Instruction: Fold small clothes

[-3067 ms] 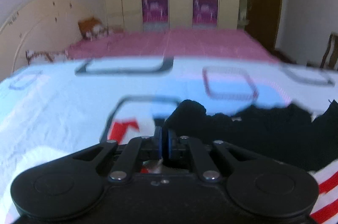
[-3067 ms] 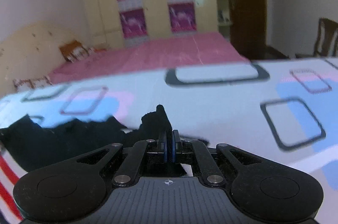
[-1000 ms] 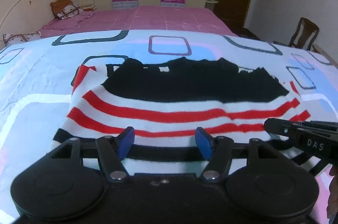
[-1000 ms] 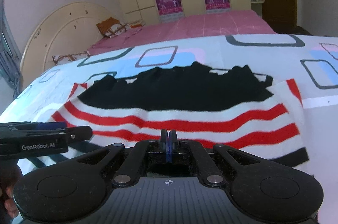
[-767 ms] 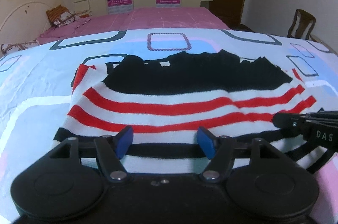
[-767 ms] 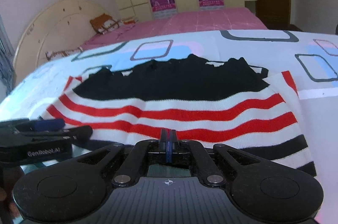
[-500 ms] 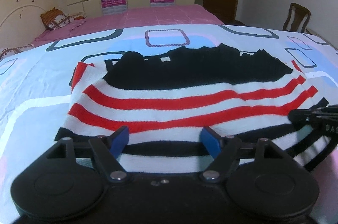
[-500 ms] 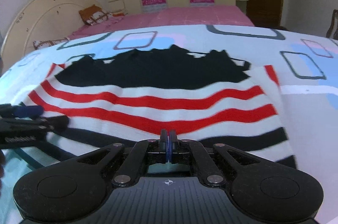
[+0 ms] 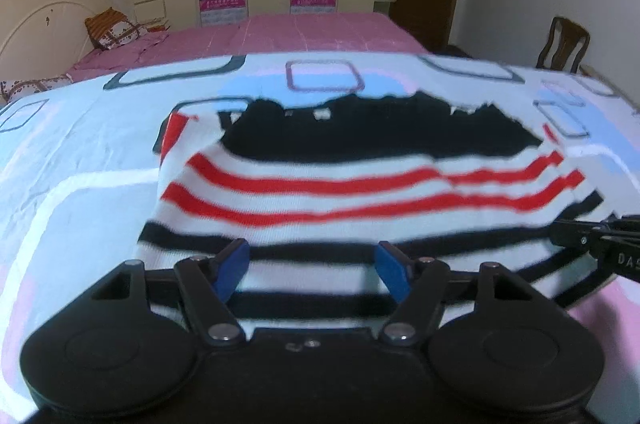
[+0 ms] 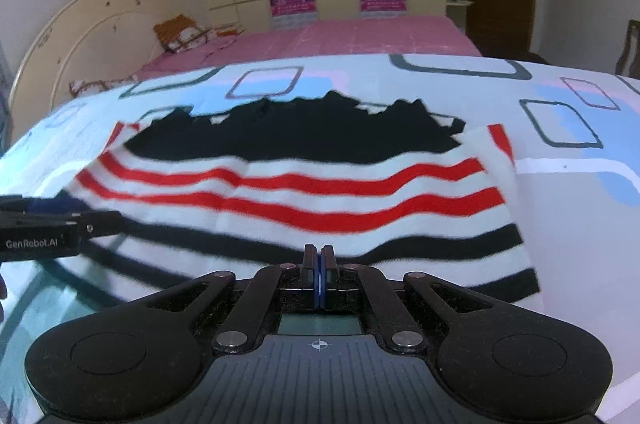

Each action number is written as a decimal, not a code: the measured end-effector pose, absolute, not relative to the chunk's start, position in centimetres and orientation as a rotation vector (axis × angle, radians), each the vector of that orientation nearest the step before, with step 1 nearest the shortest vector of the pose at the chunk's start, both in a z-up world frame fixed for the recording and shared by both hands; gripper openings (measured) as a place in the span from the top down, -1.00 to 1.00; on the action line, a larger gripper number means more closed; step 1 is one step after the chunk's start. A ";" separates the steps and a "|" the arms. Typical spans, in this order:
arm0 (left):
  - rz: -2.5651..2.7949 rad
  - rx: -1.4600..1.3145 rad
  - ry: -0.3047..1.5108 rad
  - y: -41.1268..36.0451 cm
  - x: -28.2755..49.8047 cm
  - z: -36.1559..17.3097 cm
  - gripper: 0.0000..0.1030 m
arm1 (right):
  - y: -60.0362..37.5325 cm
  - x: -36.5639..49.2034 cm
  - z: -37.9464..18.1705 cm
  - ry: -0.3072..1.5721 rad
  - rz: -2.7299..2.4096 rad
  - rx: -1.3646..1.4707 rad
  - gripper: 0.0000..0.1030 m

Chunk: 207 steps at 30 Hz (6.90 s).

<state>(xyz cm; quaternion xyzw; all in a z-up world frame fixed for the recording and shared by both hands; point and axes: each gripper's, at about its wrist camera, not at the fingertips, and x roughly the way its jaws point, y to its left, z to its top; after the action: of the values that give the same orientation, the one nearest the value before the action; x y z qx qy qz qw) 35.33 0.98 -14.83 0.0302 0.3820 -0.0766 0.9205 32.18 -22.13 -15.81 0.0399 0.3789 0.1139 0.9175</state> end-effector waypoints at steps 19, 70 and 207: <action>-0.103 0.056 0.846 2.7 34.3 -16.2 -0.34 | -26.3 30.8 -16.7 0.803 0.139 0.102 1.00; -0.187 -0.660 0.932 9.6 34.7 -17.8 -0.67 | -18.4 34.1 -14.2 0.763 0.222 0.136 -0.19; -0.426 -0.133 0.737 -9.5 38.5 -11.4 0.03 | -37.8 33.7 -11.6 0.672 0.138 0.420 0.55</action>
<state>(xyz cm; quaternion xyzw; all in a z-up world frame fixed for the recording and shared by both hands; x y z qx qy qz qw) 38.49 -9.54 -11.36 -0.0644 0.3572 -0.2062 0.9087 33.72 -37.78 -11.58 0.2046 0.3269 0.0670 0.9202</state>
